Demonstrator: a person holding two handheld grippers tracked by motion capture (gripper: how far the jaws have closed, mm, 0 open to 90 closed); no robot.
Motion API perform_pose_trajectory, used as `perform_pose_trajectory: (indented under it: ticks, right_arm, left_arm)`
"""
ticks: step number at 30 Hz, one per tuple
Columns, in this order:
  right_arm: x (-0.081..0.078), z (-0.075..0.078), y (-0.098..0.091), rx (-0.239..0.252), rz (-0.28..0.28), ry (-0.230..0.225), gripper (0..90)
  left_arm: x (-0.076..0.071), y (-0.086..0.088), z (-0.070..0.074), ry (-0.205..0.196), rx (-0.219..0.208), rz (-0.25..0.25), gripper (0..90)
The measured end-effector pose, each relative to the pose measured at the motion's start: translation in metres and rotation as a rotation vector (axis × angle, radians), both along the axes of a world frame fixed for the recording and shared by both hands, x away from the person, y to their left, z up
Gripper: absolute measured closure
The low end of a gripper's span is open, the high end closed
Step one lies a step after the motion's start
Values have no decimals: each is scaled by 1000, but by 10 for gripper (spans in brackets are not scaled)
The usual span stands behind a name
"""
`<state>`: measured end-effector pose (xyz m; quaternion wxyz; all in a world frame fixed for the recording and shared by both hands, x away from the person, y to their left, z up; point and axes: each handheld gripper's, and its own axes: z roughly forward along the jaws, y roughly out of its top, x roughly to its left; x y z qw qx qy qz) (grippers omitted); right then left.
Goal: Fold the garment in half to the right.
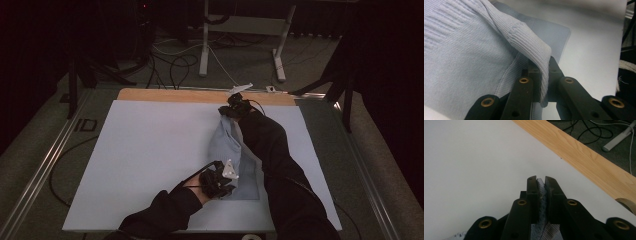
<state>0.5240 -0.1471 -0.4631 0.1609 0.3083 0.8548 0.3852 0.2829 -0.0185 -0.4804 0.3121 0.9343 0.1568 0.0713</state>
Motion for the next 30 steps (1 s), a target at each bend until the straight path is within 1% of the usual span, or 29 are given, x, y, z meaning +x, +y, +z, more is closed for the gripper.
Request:
perform_pose_trajectory:
  ticks: [3, 5, 11, 14, 18, 20, 22, 24, 25, 26, 27, 29, 30]
  right_arm:
    - [1, -2, 0, 2, 2, 2, 831]
    - [2, -4, -1, 3, 5, 11, 829]
    - [6, -13, -5, 9, 11, 38, 827]
    - [7, -16, -6, 20, 5, 47, 819]
    - [8, -19, -6, 1, 16, 39, 820]
    - [8, -20, -7, 6, 16, 42, 820]
    - [8, -20, -8, 4, 20, 36, 817]
    - [8, -20, -10, 24, 19, 38, 777]
    - [8, -20, -10, 34, 15, 47, 750]
    - [8, -21, -11, 35, 13, 48, 722]
    - [8, -21, -11, 24, 15, 47, 686]
    - [8, -22, -12, 17, 6, 59, 572]
    - [8, -22, -12, 17, 5, 65, 500]
  left_arm:
    - [2, -5, -4, 8, 6, 2, 869]
    - [4, -8, -5, 5, 12, -1, 869]
    - [8, -18, -13, 16, 41, -4, 868]
    - [10, -21, -16, 21, 40, 1, 867]
    - [11, -23, -18, 26, 40, 3, 867]
    - [11, -25, -19, 28, 40, 4, 866]
    - [12, -25, -20, 31, 37, 7, 866]
    - [12, -26, -21, 35, 36, 8, 865]
    - [12, -27, -21, 36, 36, 8, 865]
    - [12, -27, -21, 38, 37, 3, 864]
    - [13, -28, -22, 42, 42, -6, 861]
    - [13, -29, -23, 46, 41, -5, 860]
    - [13, -29, -23, 46, 41, -5, 859]
